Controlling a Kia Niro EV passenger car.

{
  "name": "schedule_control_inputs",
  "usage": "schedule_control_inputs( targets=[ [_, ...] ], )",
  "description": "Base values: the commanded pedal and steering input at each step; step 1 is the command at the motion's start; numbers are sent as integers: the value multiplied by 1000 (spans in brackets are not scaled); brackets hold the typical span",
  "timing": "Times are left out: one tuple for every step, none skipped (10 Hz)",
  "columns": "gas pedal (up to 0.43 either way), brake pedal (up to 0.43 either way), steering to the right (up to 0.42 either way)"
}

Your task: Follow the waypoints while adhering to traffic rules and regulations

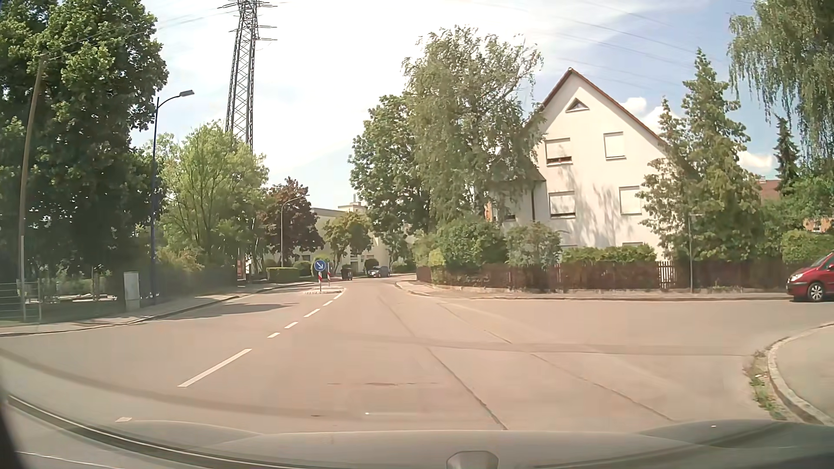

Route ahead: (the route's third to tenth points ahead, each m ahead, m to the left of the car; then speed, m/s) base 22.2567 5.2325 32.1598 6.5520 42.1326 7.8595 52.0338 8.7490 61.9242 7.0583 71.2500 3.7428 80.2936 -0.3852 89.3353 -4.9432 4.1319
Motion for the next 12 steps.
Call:
schedule_control_inputs(
  targets=[
    [20, 0, -68],
    [39, 0, -69],
    [39, 0, -70],
    [39, 0, -69],
    [47, 0, -68],
    [59, 0, -66],
    [59, 0, -66],
    [59, 0, -65],
    [59, 0, -65],
    [59, 0, -64],
    [59, 0, -64],
    [59, 0, -64]
  ],
)
